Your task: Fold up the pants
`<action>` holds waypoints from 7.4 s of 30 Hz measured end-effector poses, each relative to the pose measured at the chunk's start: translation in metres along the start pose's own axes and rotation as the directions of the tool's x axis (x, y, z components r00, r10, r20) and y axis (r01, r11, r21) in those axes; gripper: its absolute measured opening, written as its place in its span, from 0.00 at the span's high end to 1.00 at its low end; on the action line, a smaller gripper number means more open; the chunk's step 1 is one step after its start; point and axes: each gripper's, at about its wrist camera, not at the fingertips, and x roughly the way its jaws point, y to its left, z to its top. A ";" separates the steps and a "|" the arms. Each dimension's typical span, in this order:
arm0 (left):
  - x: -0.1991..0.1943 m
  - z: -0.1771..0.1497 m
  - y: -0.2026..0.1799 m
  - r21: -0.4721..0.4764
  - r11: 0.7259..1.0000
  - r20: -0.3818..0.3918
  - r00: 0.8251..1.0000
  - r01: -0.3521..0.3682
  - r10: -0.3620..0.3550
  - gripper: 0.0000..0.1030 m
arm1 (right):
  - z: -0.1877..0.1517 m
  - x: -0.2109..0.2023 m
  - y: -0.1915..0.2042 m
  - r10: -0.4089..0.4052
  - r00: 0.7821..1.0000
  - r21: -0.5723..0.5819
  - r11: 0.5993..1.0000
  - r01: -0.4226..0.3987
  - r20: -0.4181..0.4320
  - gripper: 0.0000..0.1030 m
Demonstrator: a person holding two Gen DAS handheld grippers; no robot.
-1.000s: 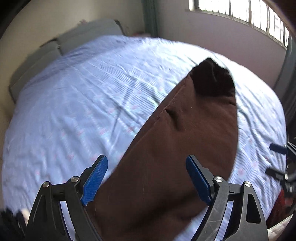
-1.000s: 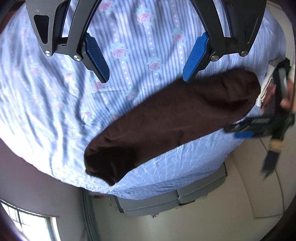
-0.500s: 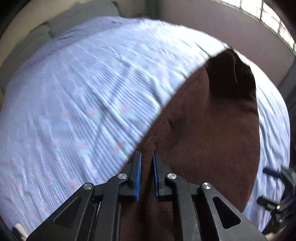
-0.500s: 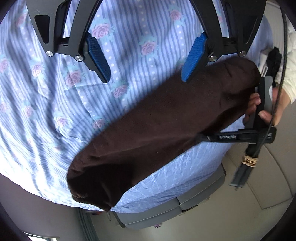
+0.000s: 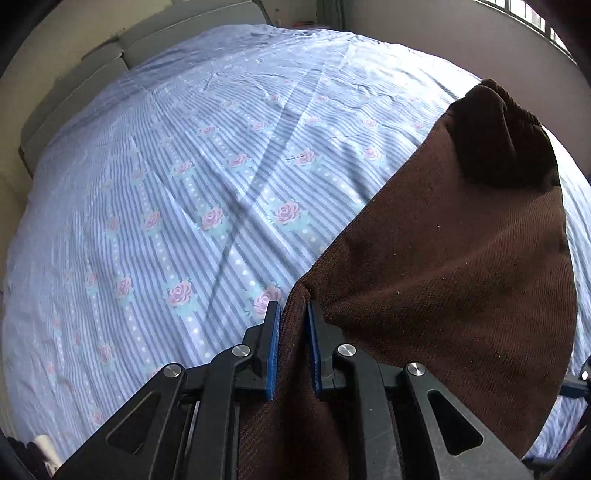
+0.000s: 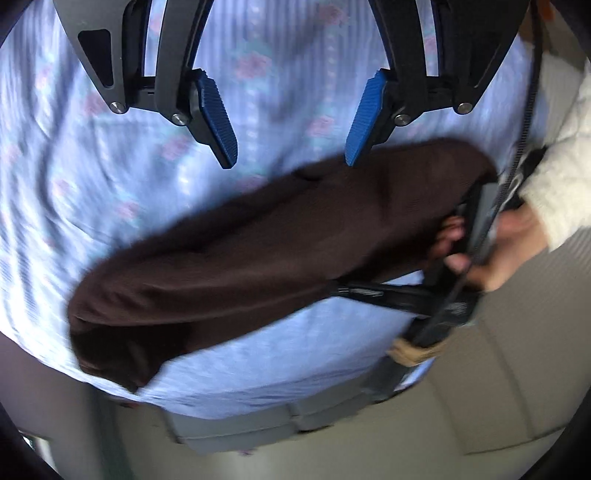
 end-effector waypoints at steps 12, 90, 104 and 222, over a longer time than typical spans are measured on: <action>0.006 0.002 0.024 -0.087 0.992 -0.028 0.996 0.087 -0.089 0.75 | 0.051 0.043 0.030 0.174 0.982 -0.272 0.944 -0.189 -0.078 0.37; -0.043 -0.107 -0.118 -0.195 0.980 0.253 0.967 0.039 0.012 0.42 | 0.154 0.040 -0.233 -0.232 0.971 0.413 0.891 0.190 0.055 0.62; -0.202 -0.163 -0.043 -0.437 0.899 0.385 0.910 0.031 0.156 0.27 | 0.203 -0.059 -0.029 -0.429 0.866 0.002 0.896 0.443 0.257 0.62; -0.182 -0.267 0.084 -0.732 0.541 0.383 0.907 0.414 -0.177 0.62 | 0.028 0.011 0.059 -0.157 0.986 -0.023 0.987 0.158 0.051 0.19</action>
